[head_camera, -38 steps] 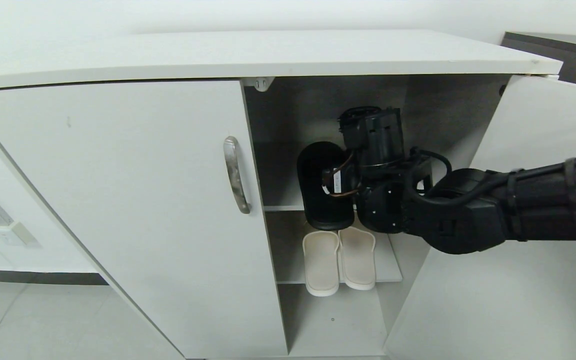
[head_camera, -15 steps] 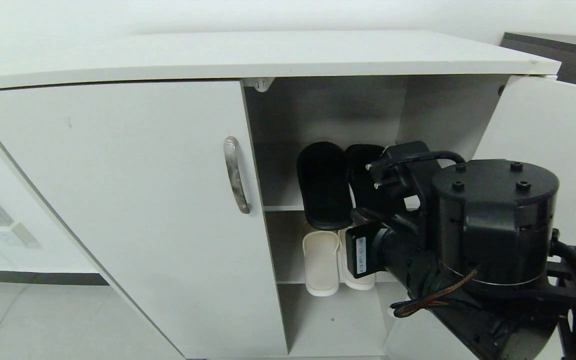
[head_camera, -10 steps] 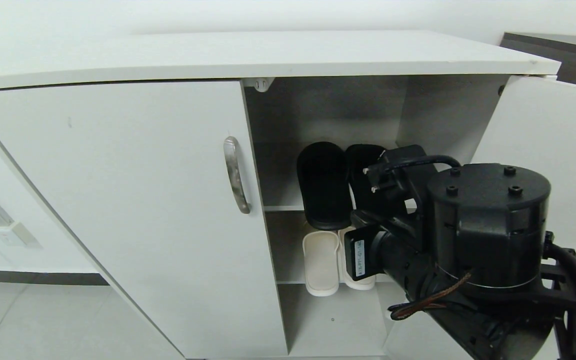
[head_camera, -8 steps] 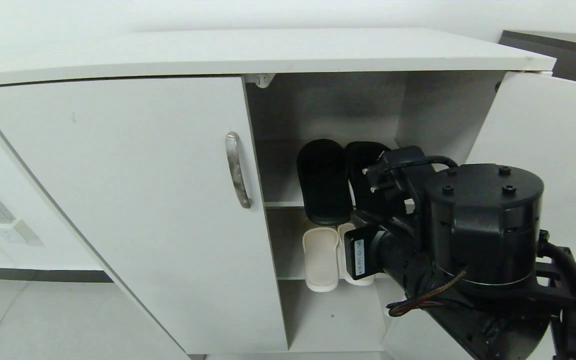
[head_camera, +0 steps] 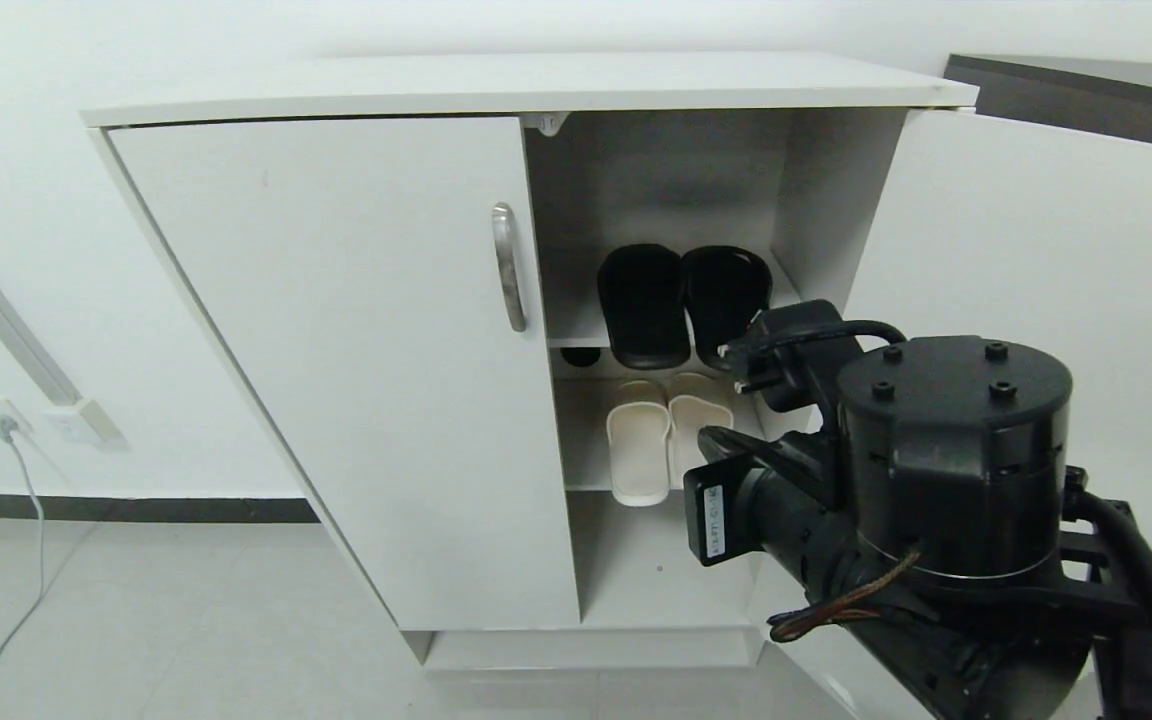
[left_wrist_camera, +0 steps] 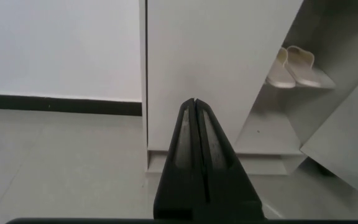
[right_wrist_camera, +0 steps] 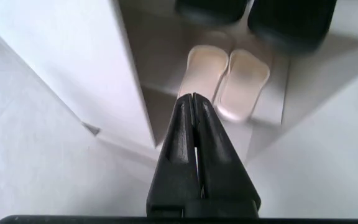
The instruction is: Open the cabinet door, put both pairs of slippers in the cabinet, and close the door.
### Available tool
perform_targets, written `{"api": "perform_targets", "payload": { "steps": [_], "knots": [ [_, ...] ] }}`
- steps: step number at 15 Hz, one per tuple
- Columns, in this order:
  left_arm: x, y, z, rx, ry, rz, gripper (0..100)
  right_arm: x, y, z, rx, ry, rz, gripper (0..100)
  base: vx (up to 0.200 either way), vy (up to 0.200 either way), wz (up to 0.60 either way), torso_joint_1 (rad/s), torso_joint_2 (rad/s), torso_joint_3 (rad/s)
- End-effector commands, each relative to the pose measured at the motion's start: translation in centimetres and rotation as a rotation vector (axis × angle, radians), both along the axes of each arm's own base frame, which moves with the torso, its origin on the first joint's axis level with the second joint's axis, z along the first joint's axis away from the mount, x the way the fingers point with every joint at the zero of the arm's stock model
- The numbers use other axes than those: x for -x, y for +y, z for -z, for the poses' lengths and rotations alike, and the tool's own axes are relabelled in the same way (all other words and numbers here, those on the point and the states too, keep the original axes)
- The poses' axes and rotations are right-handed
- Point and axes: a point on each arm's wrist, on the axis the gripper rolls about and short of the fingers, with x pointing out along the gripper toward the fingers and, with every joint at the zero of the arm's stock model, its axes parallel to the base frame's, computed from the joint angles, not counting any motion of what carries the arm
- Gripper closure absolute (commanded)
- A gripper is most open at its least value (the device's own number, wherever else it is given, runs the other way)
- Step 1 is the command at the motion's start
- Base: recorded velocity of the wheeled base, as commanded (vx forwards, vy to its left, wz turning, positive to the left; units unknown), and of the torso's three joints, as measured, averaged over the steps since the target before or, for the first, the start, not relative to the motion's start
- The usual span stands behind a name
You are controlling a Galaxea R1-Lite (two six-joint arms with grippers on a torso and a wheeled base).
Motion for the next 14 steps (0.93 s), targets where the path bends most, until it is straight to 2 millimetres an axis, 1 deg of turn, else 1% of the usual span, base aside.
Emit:
{"api": "perform_targets", "payload": {
  "steps": [1,4,7,8,9,11,14],
  "knots": [
    [0.0,0.0,0.0,0.001,0.002,-0.001,100,-0.1,0.1,0.3,0.008,0.004,0.001,100,-0.200,0.000,0.00,0.002,0.01,0.002],
    [0.0,0.0,0.0,0.002,-0.001,-0.001,100,-0.3,0.4,1.3,0.034,0.021,0.002,100,-0.200,0.000,0.00,0.004,0.00,0.002],
    [0.0,0.0,0.0,-0.001,-0.001,0.000,100,-0.5,0.4,1.3,0.023,0.015,0.005,100,-0.200,0.000,0.00,0.002,0.00,0.002],
    [0.0,0.0,0.0,-0.001,0.002,0.000,100,-0.6,0.3,1.3,0.023,0.016,0.008,100,0.000,0.000,0.00,0.000,0.00,0.000],
    [0.0,0.0,0.0,0.001,0.000,0.000,100,-0.9,0.0,1.8,0.032,0.027,0.005,100,0.000,0.000,0.00,0.000,0.00,0.000],
    [0.0,0.0,0.0,0.002,0.000,-0.001,100,-1.4,-0.3,2.0,0.032,0.034,-0.021,100,0.000,0.000,0.00,0.000,0.00,0.000],
    [0.0,0.0,0.0,0.001,0.000,-0.001,100,-2.0,-0.8,2.1,0.036,0.037,0.004,100,0.000,0.000,0.00,0.000,0.00,0.000]
  ]
}}
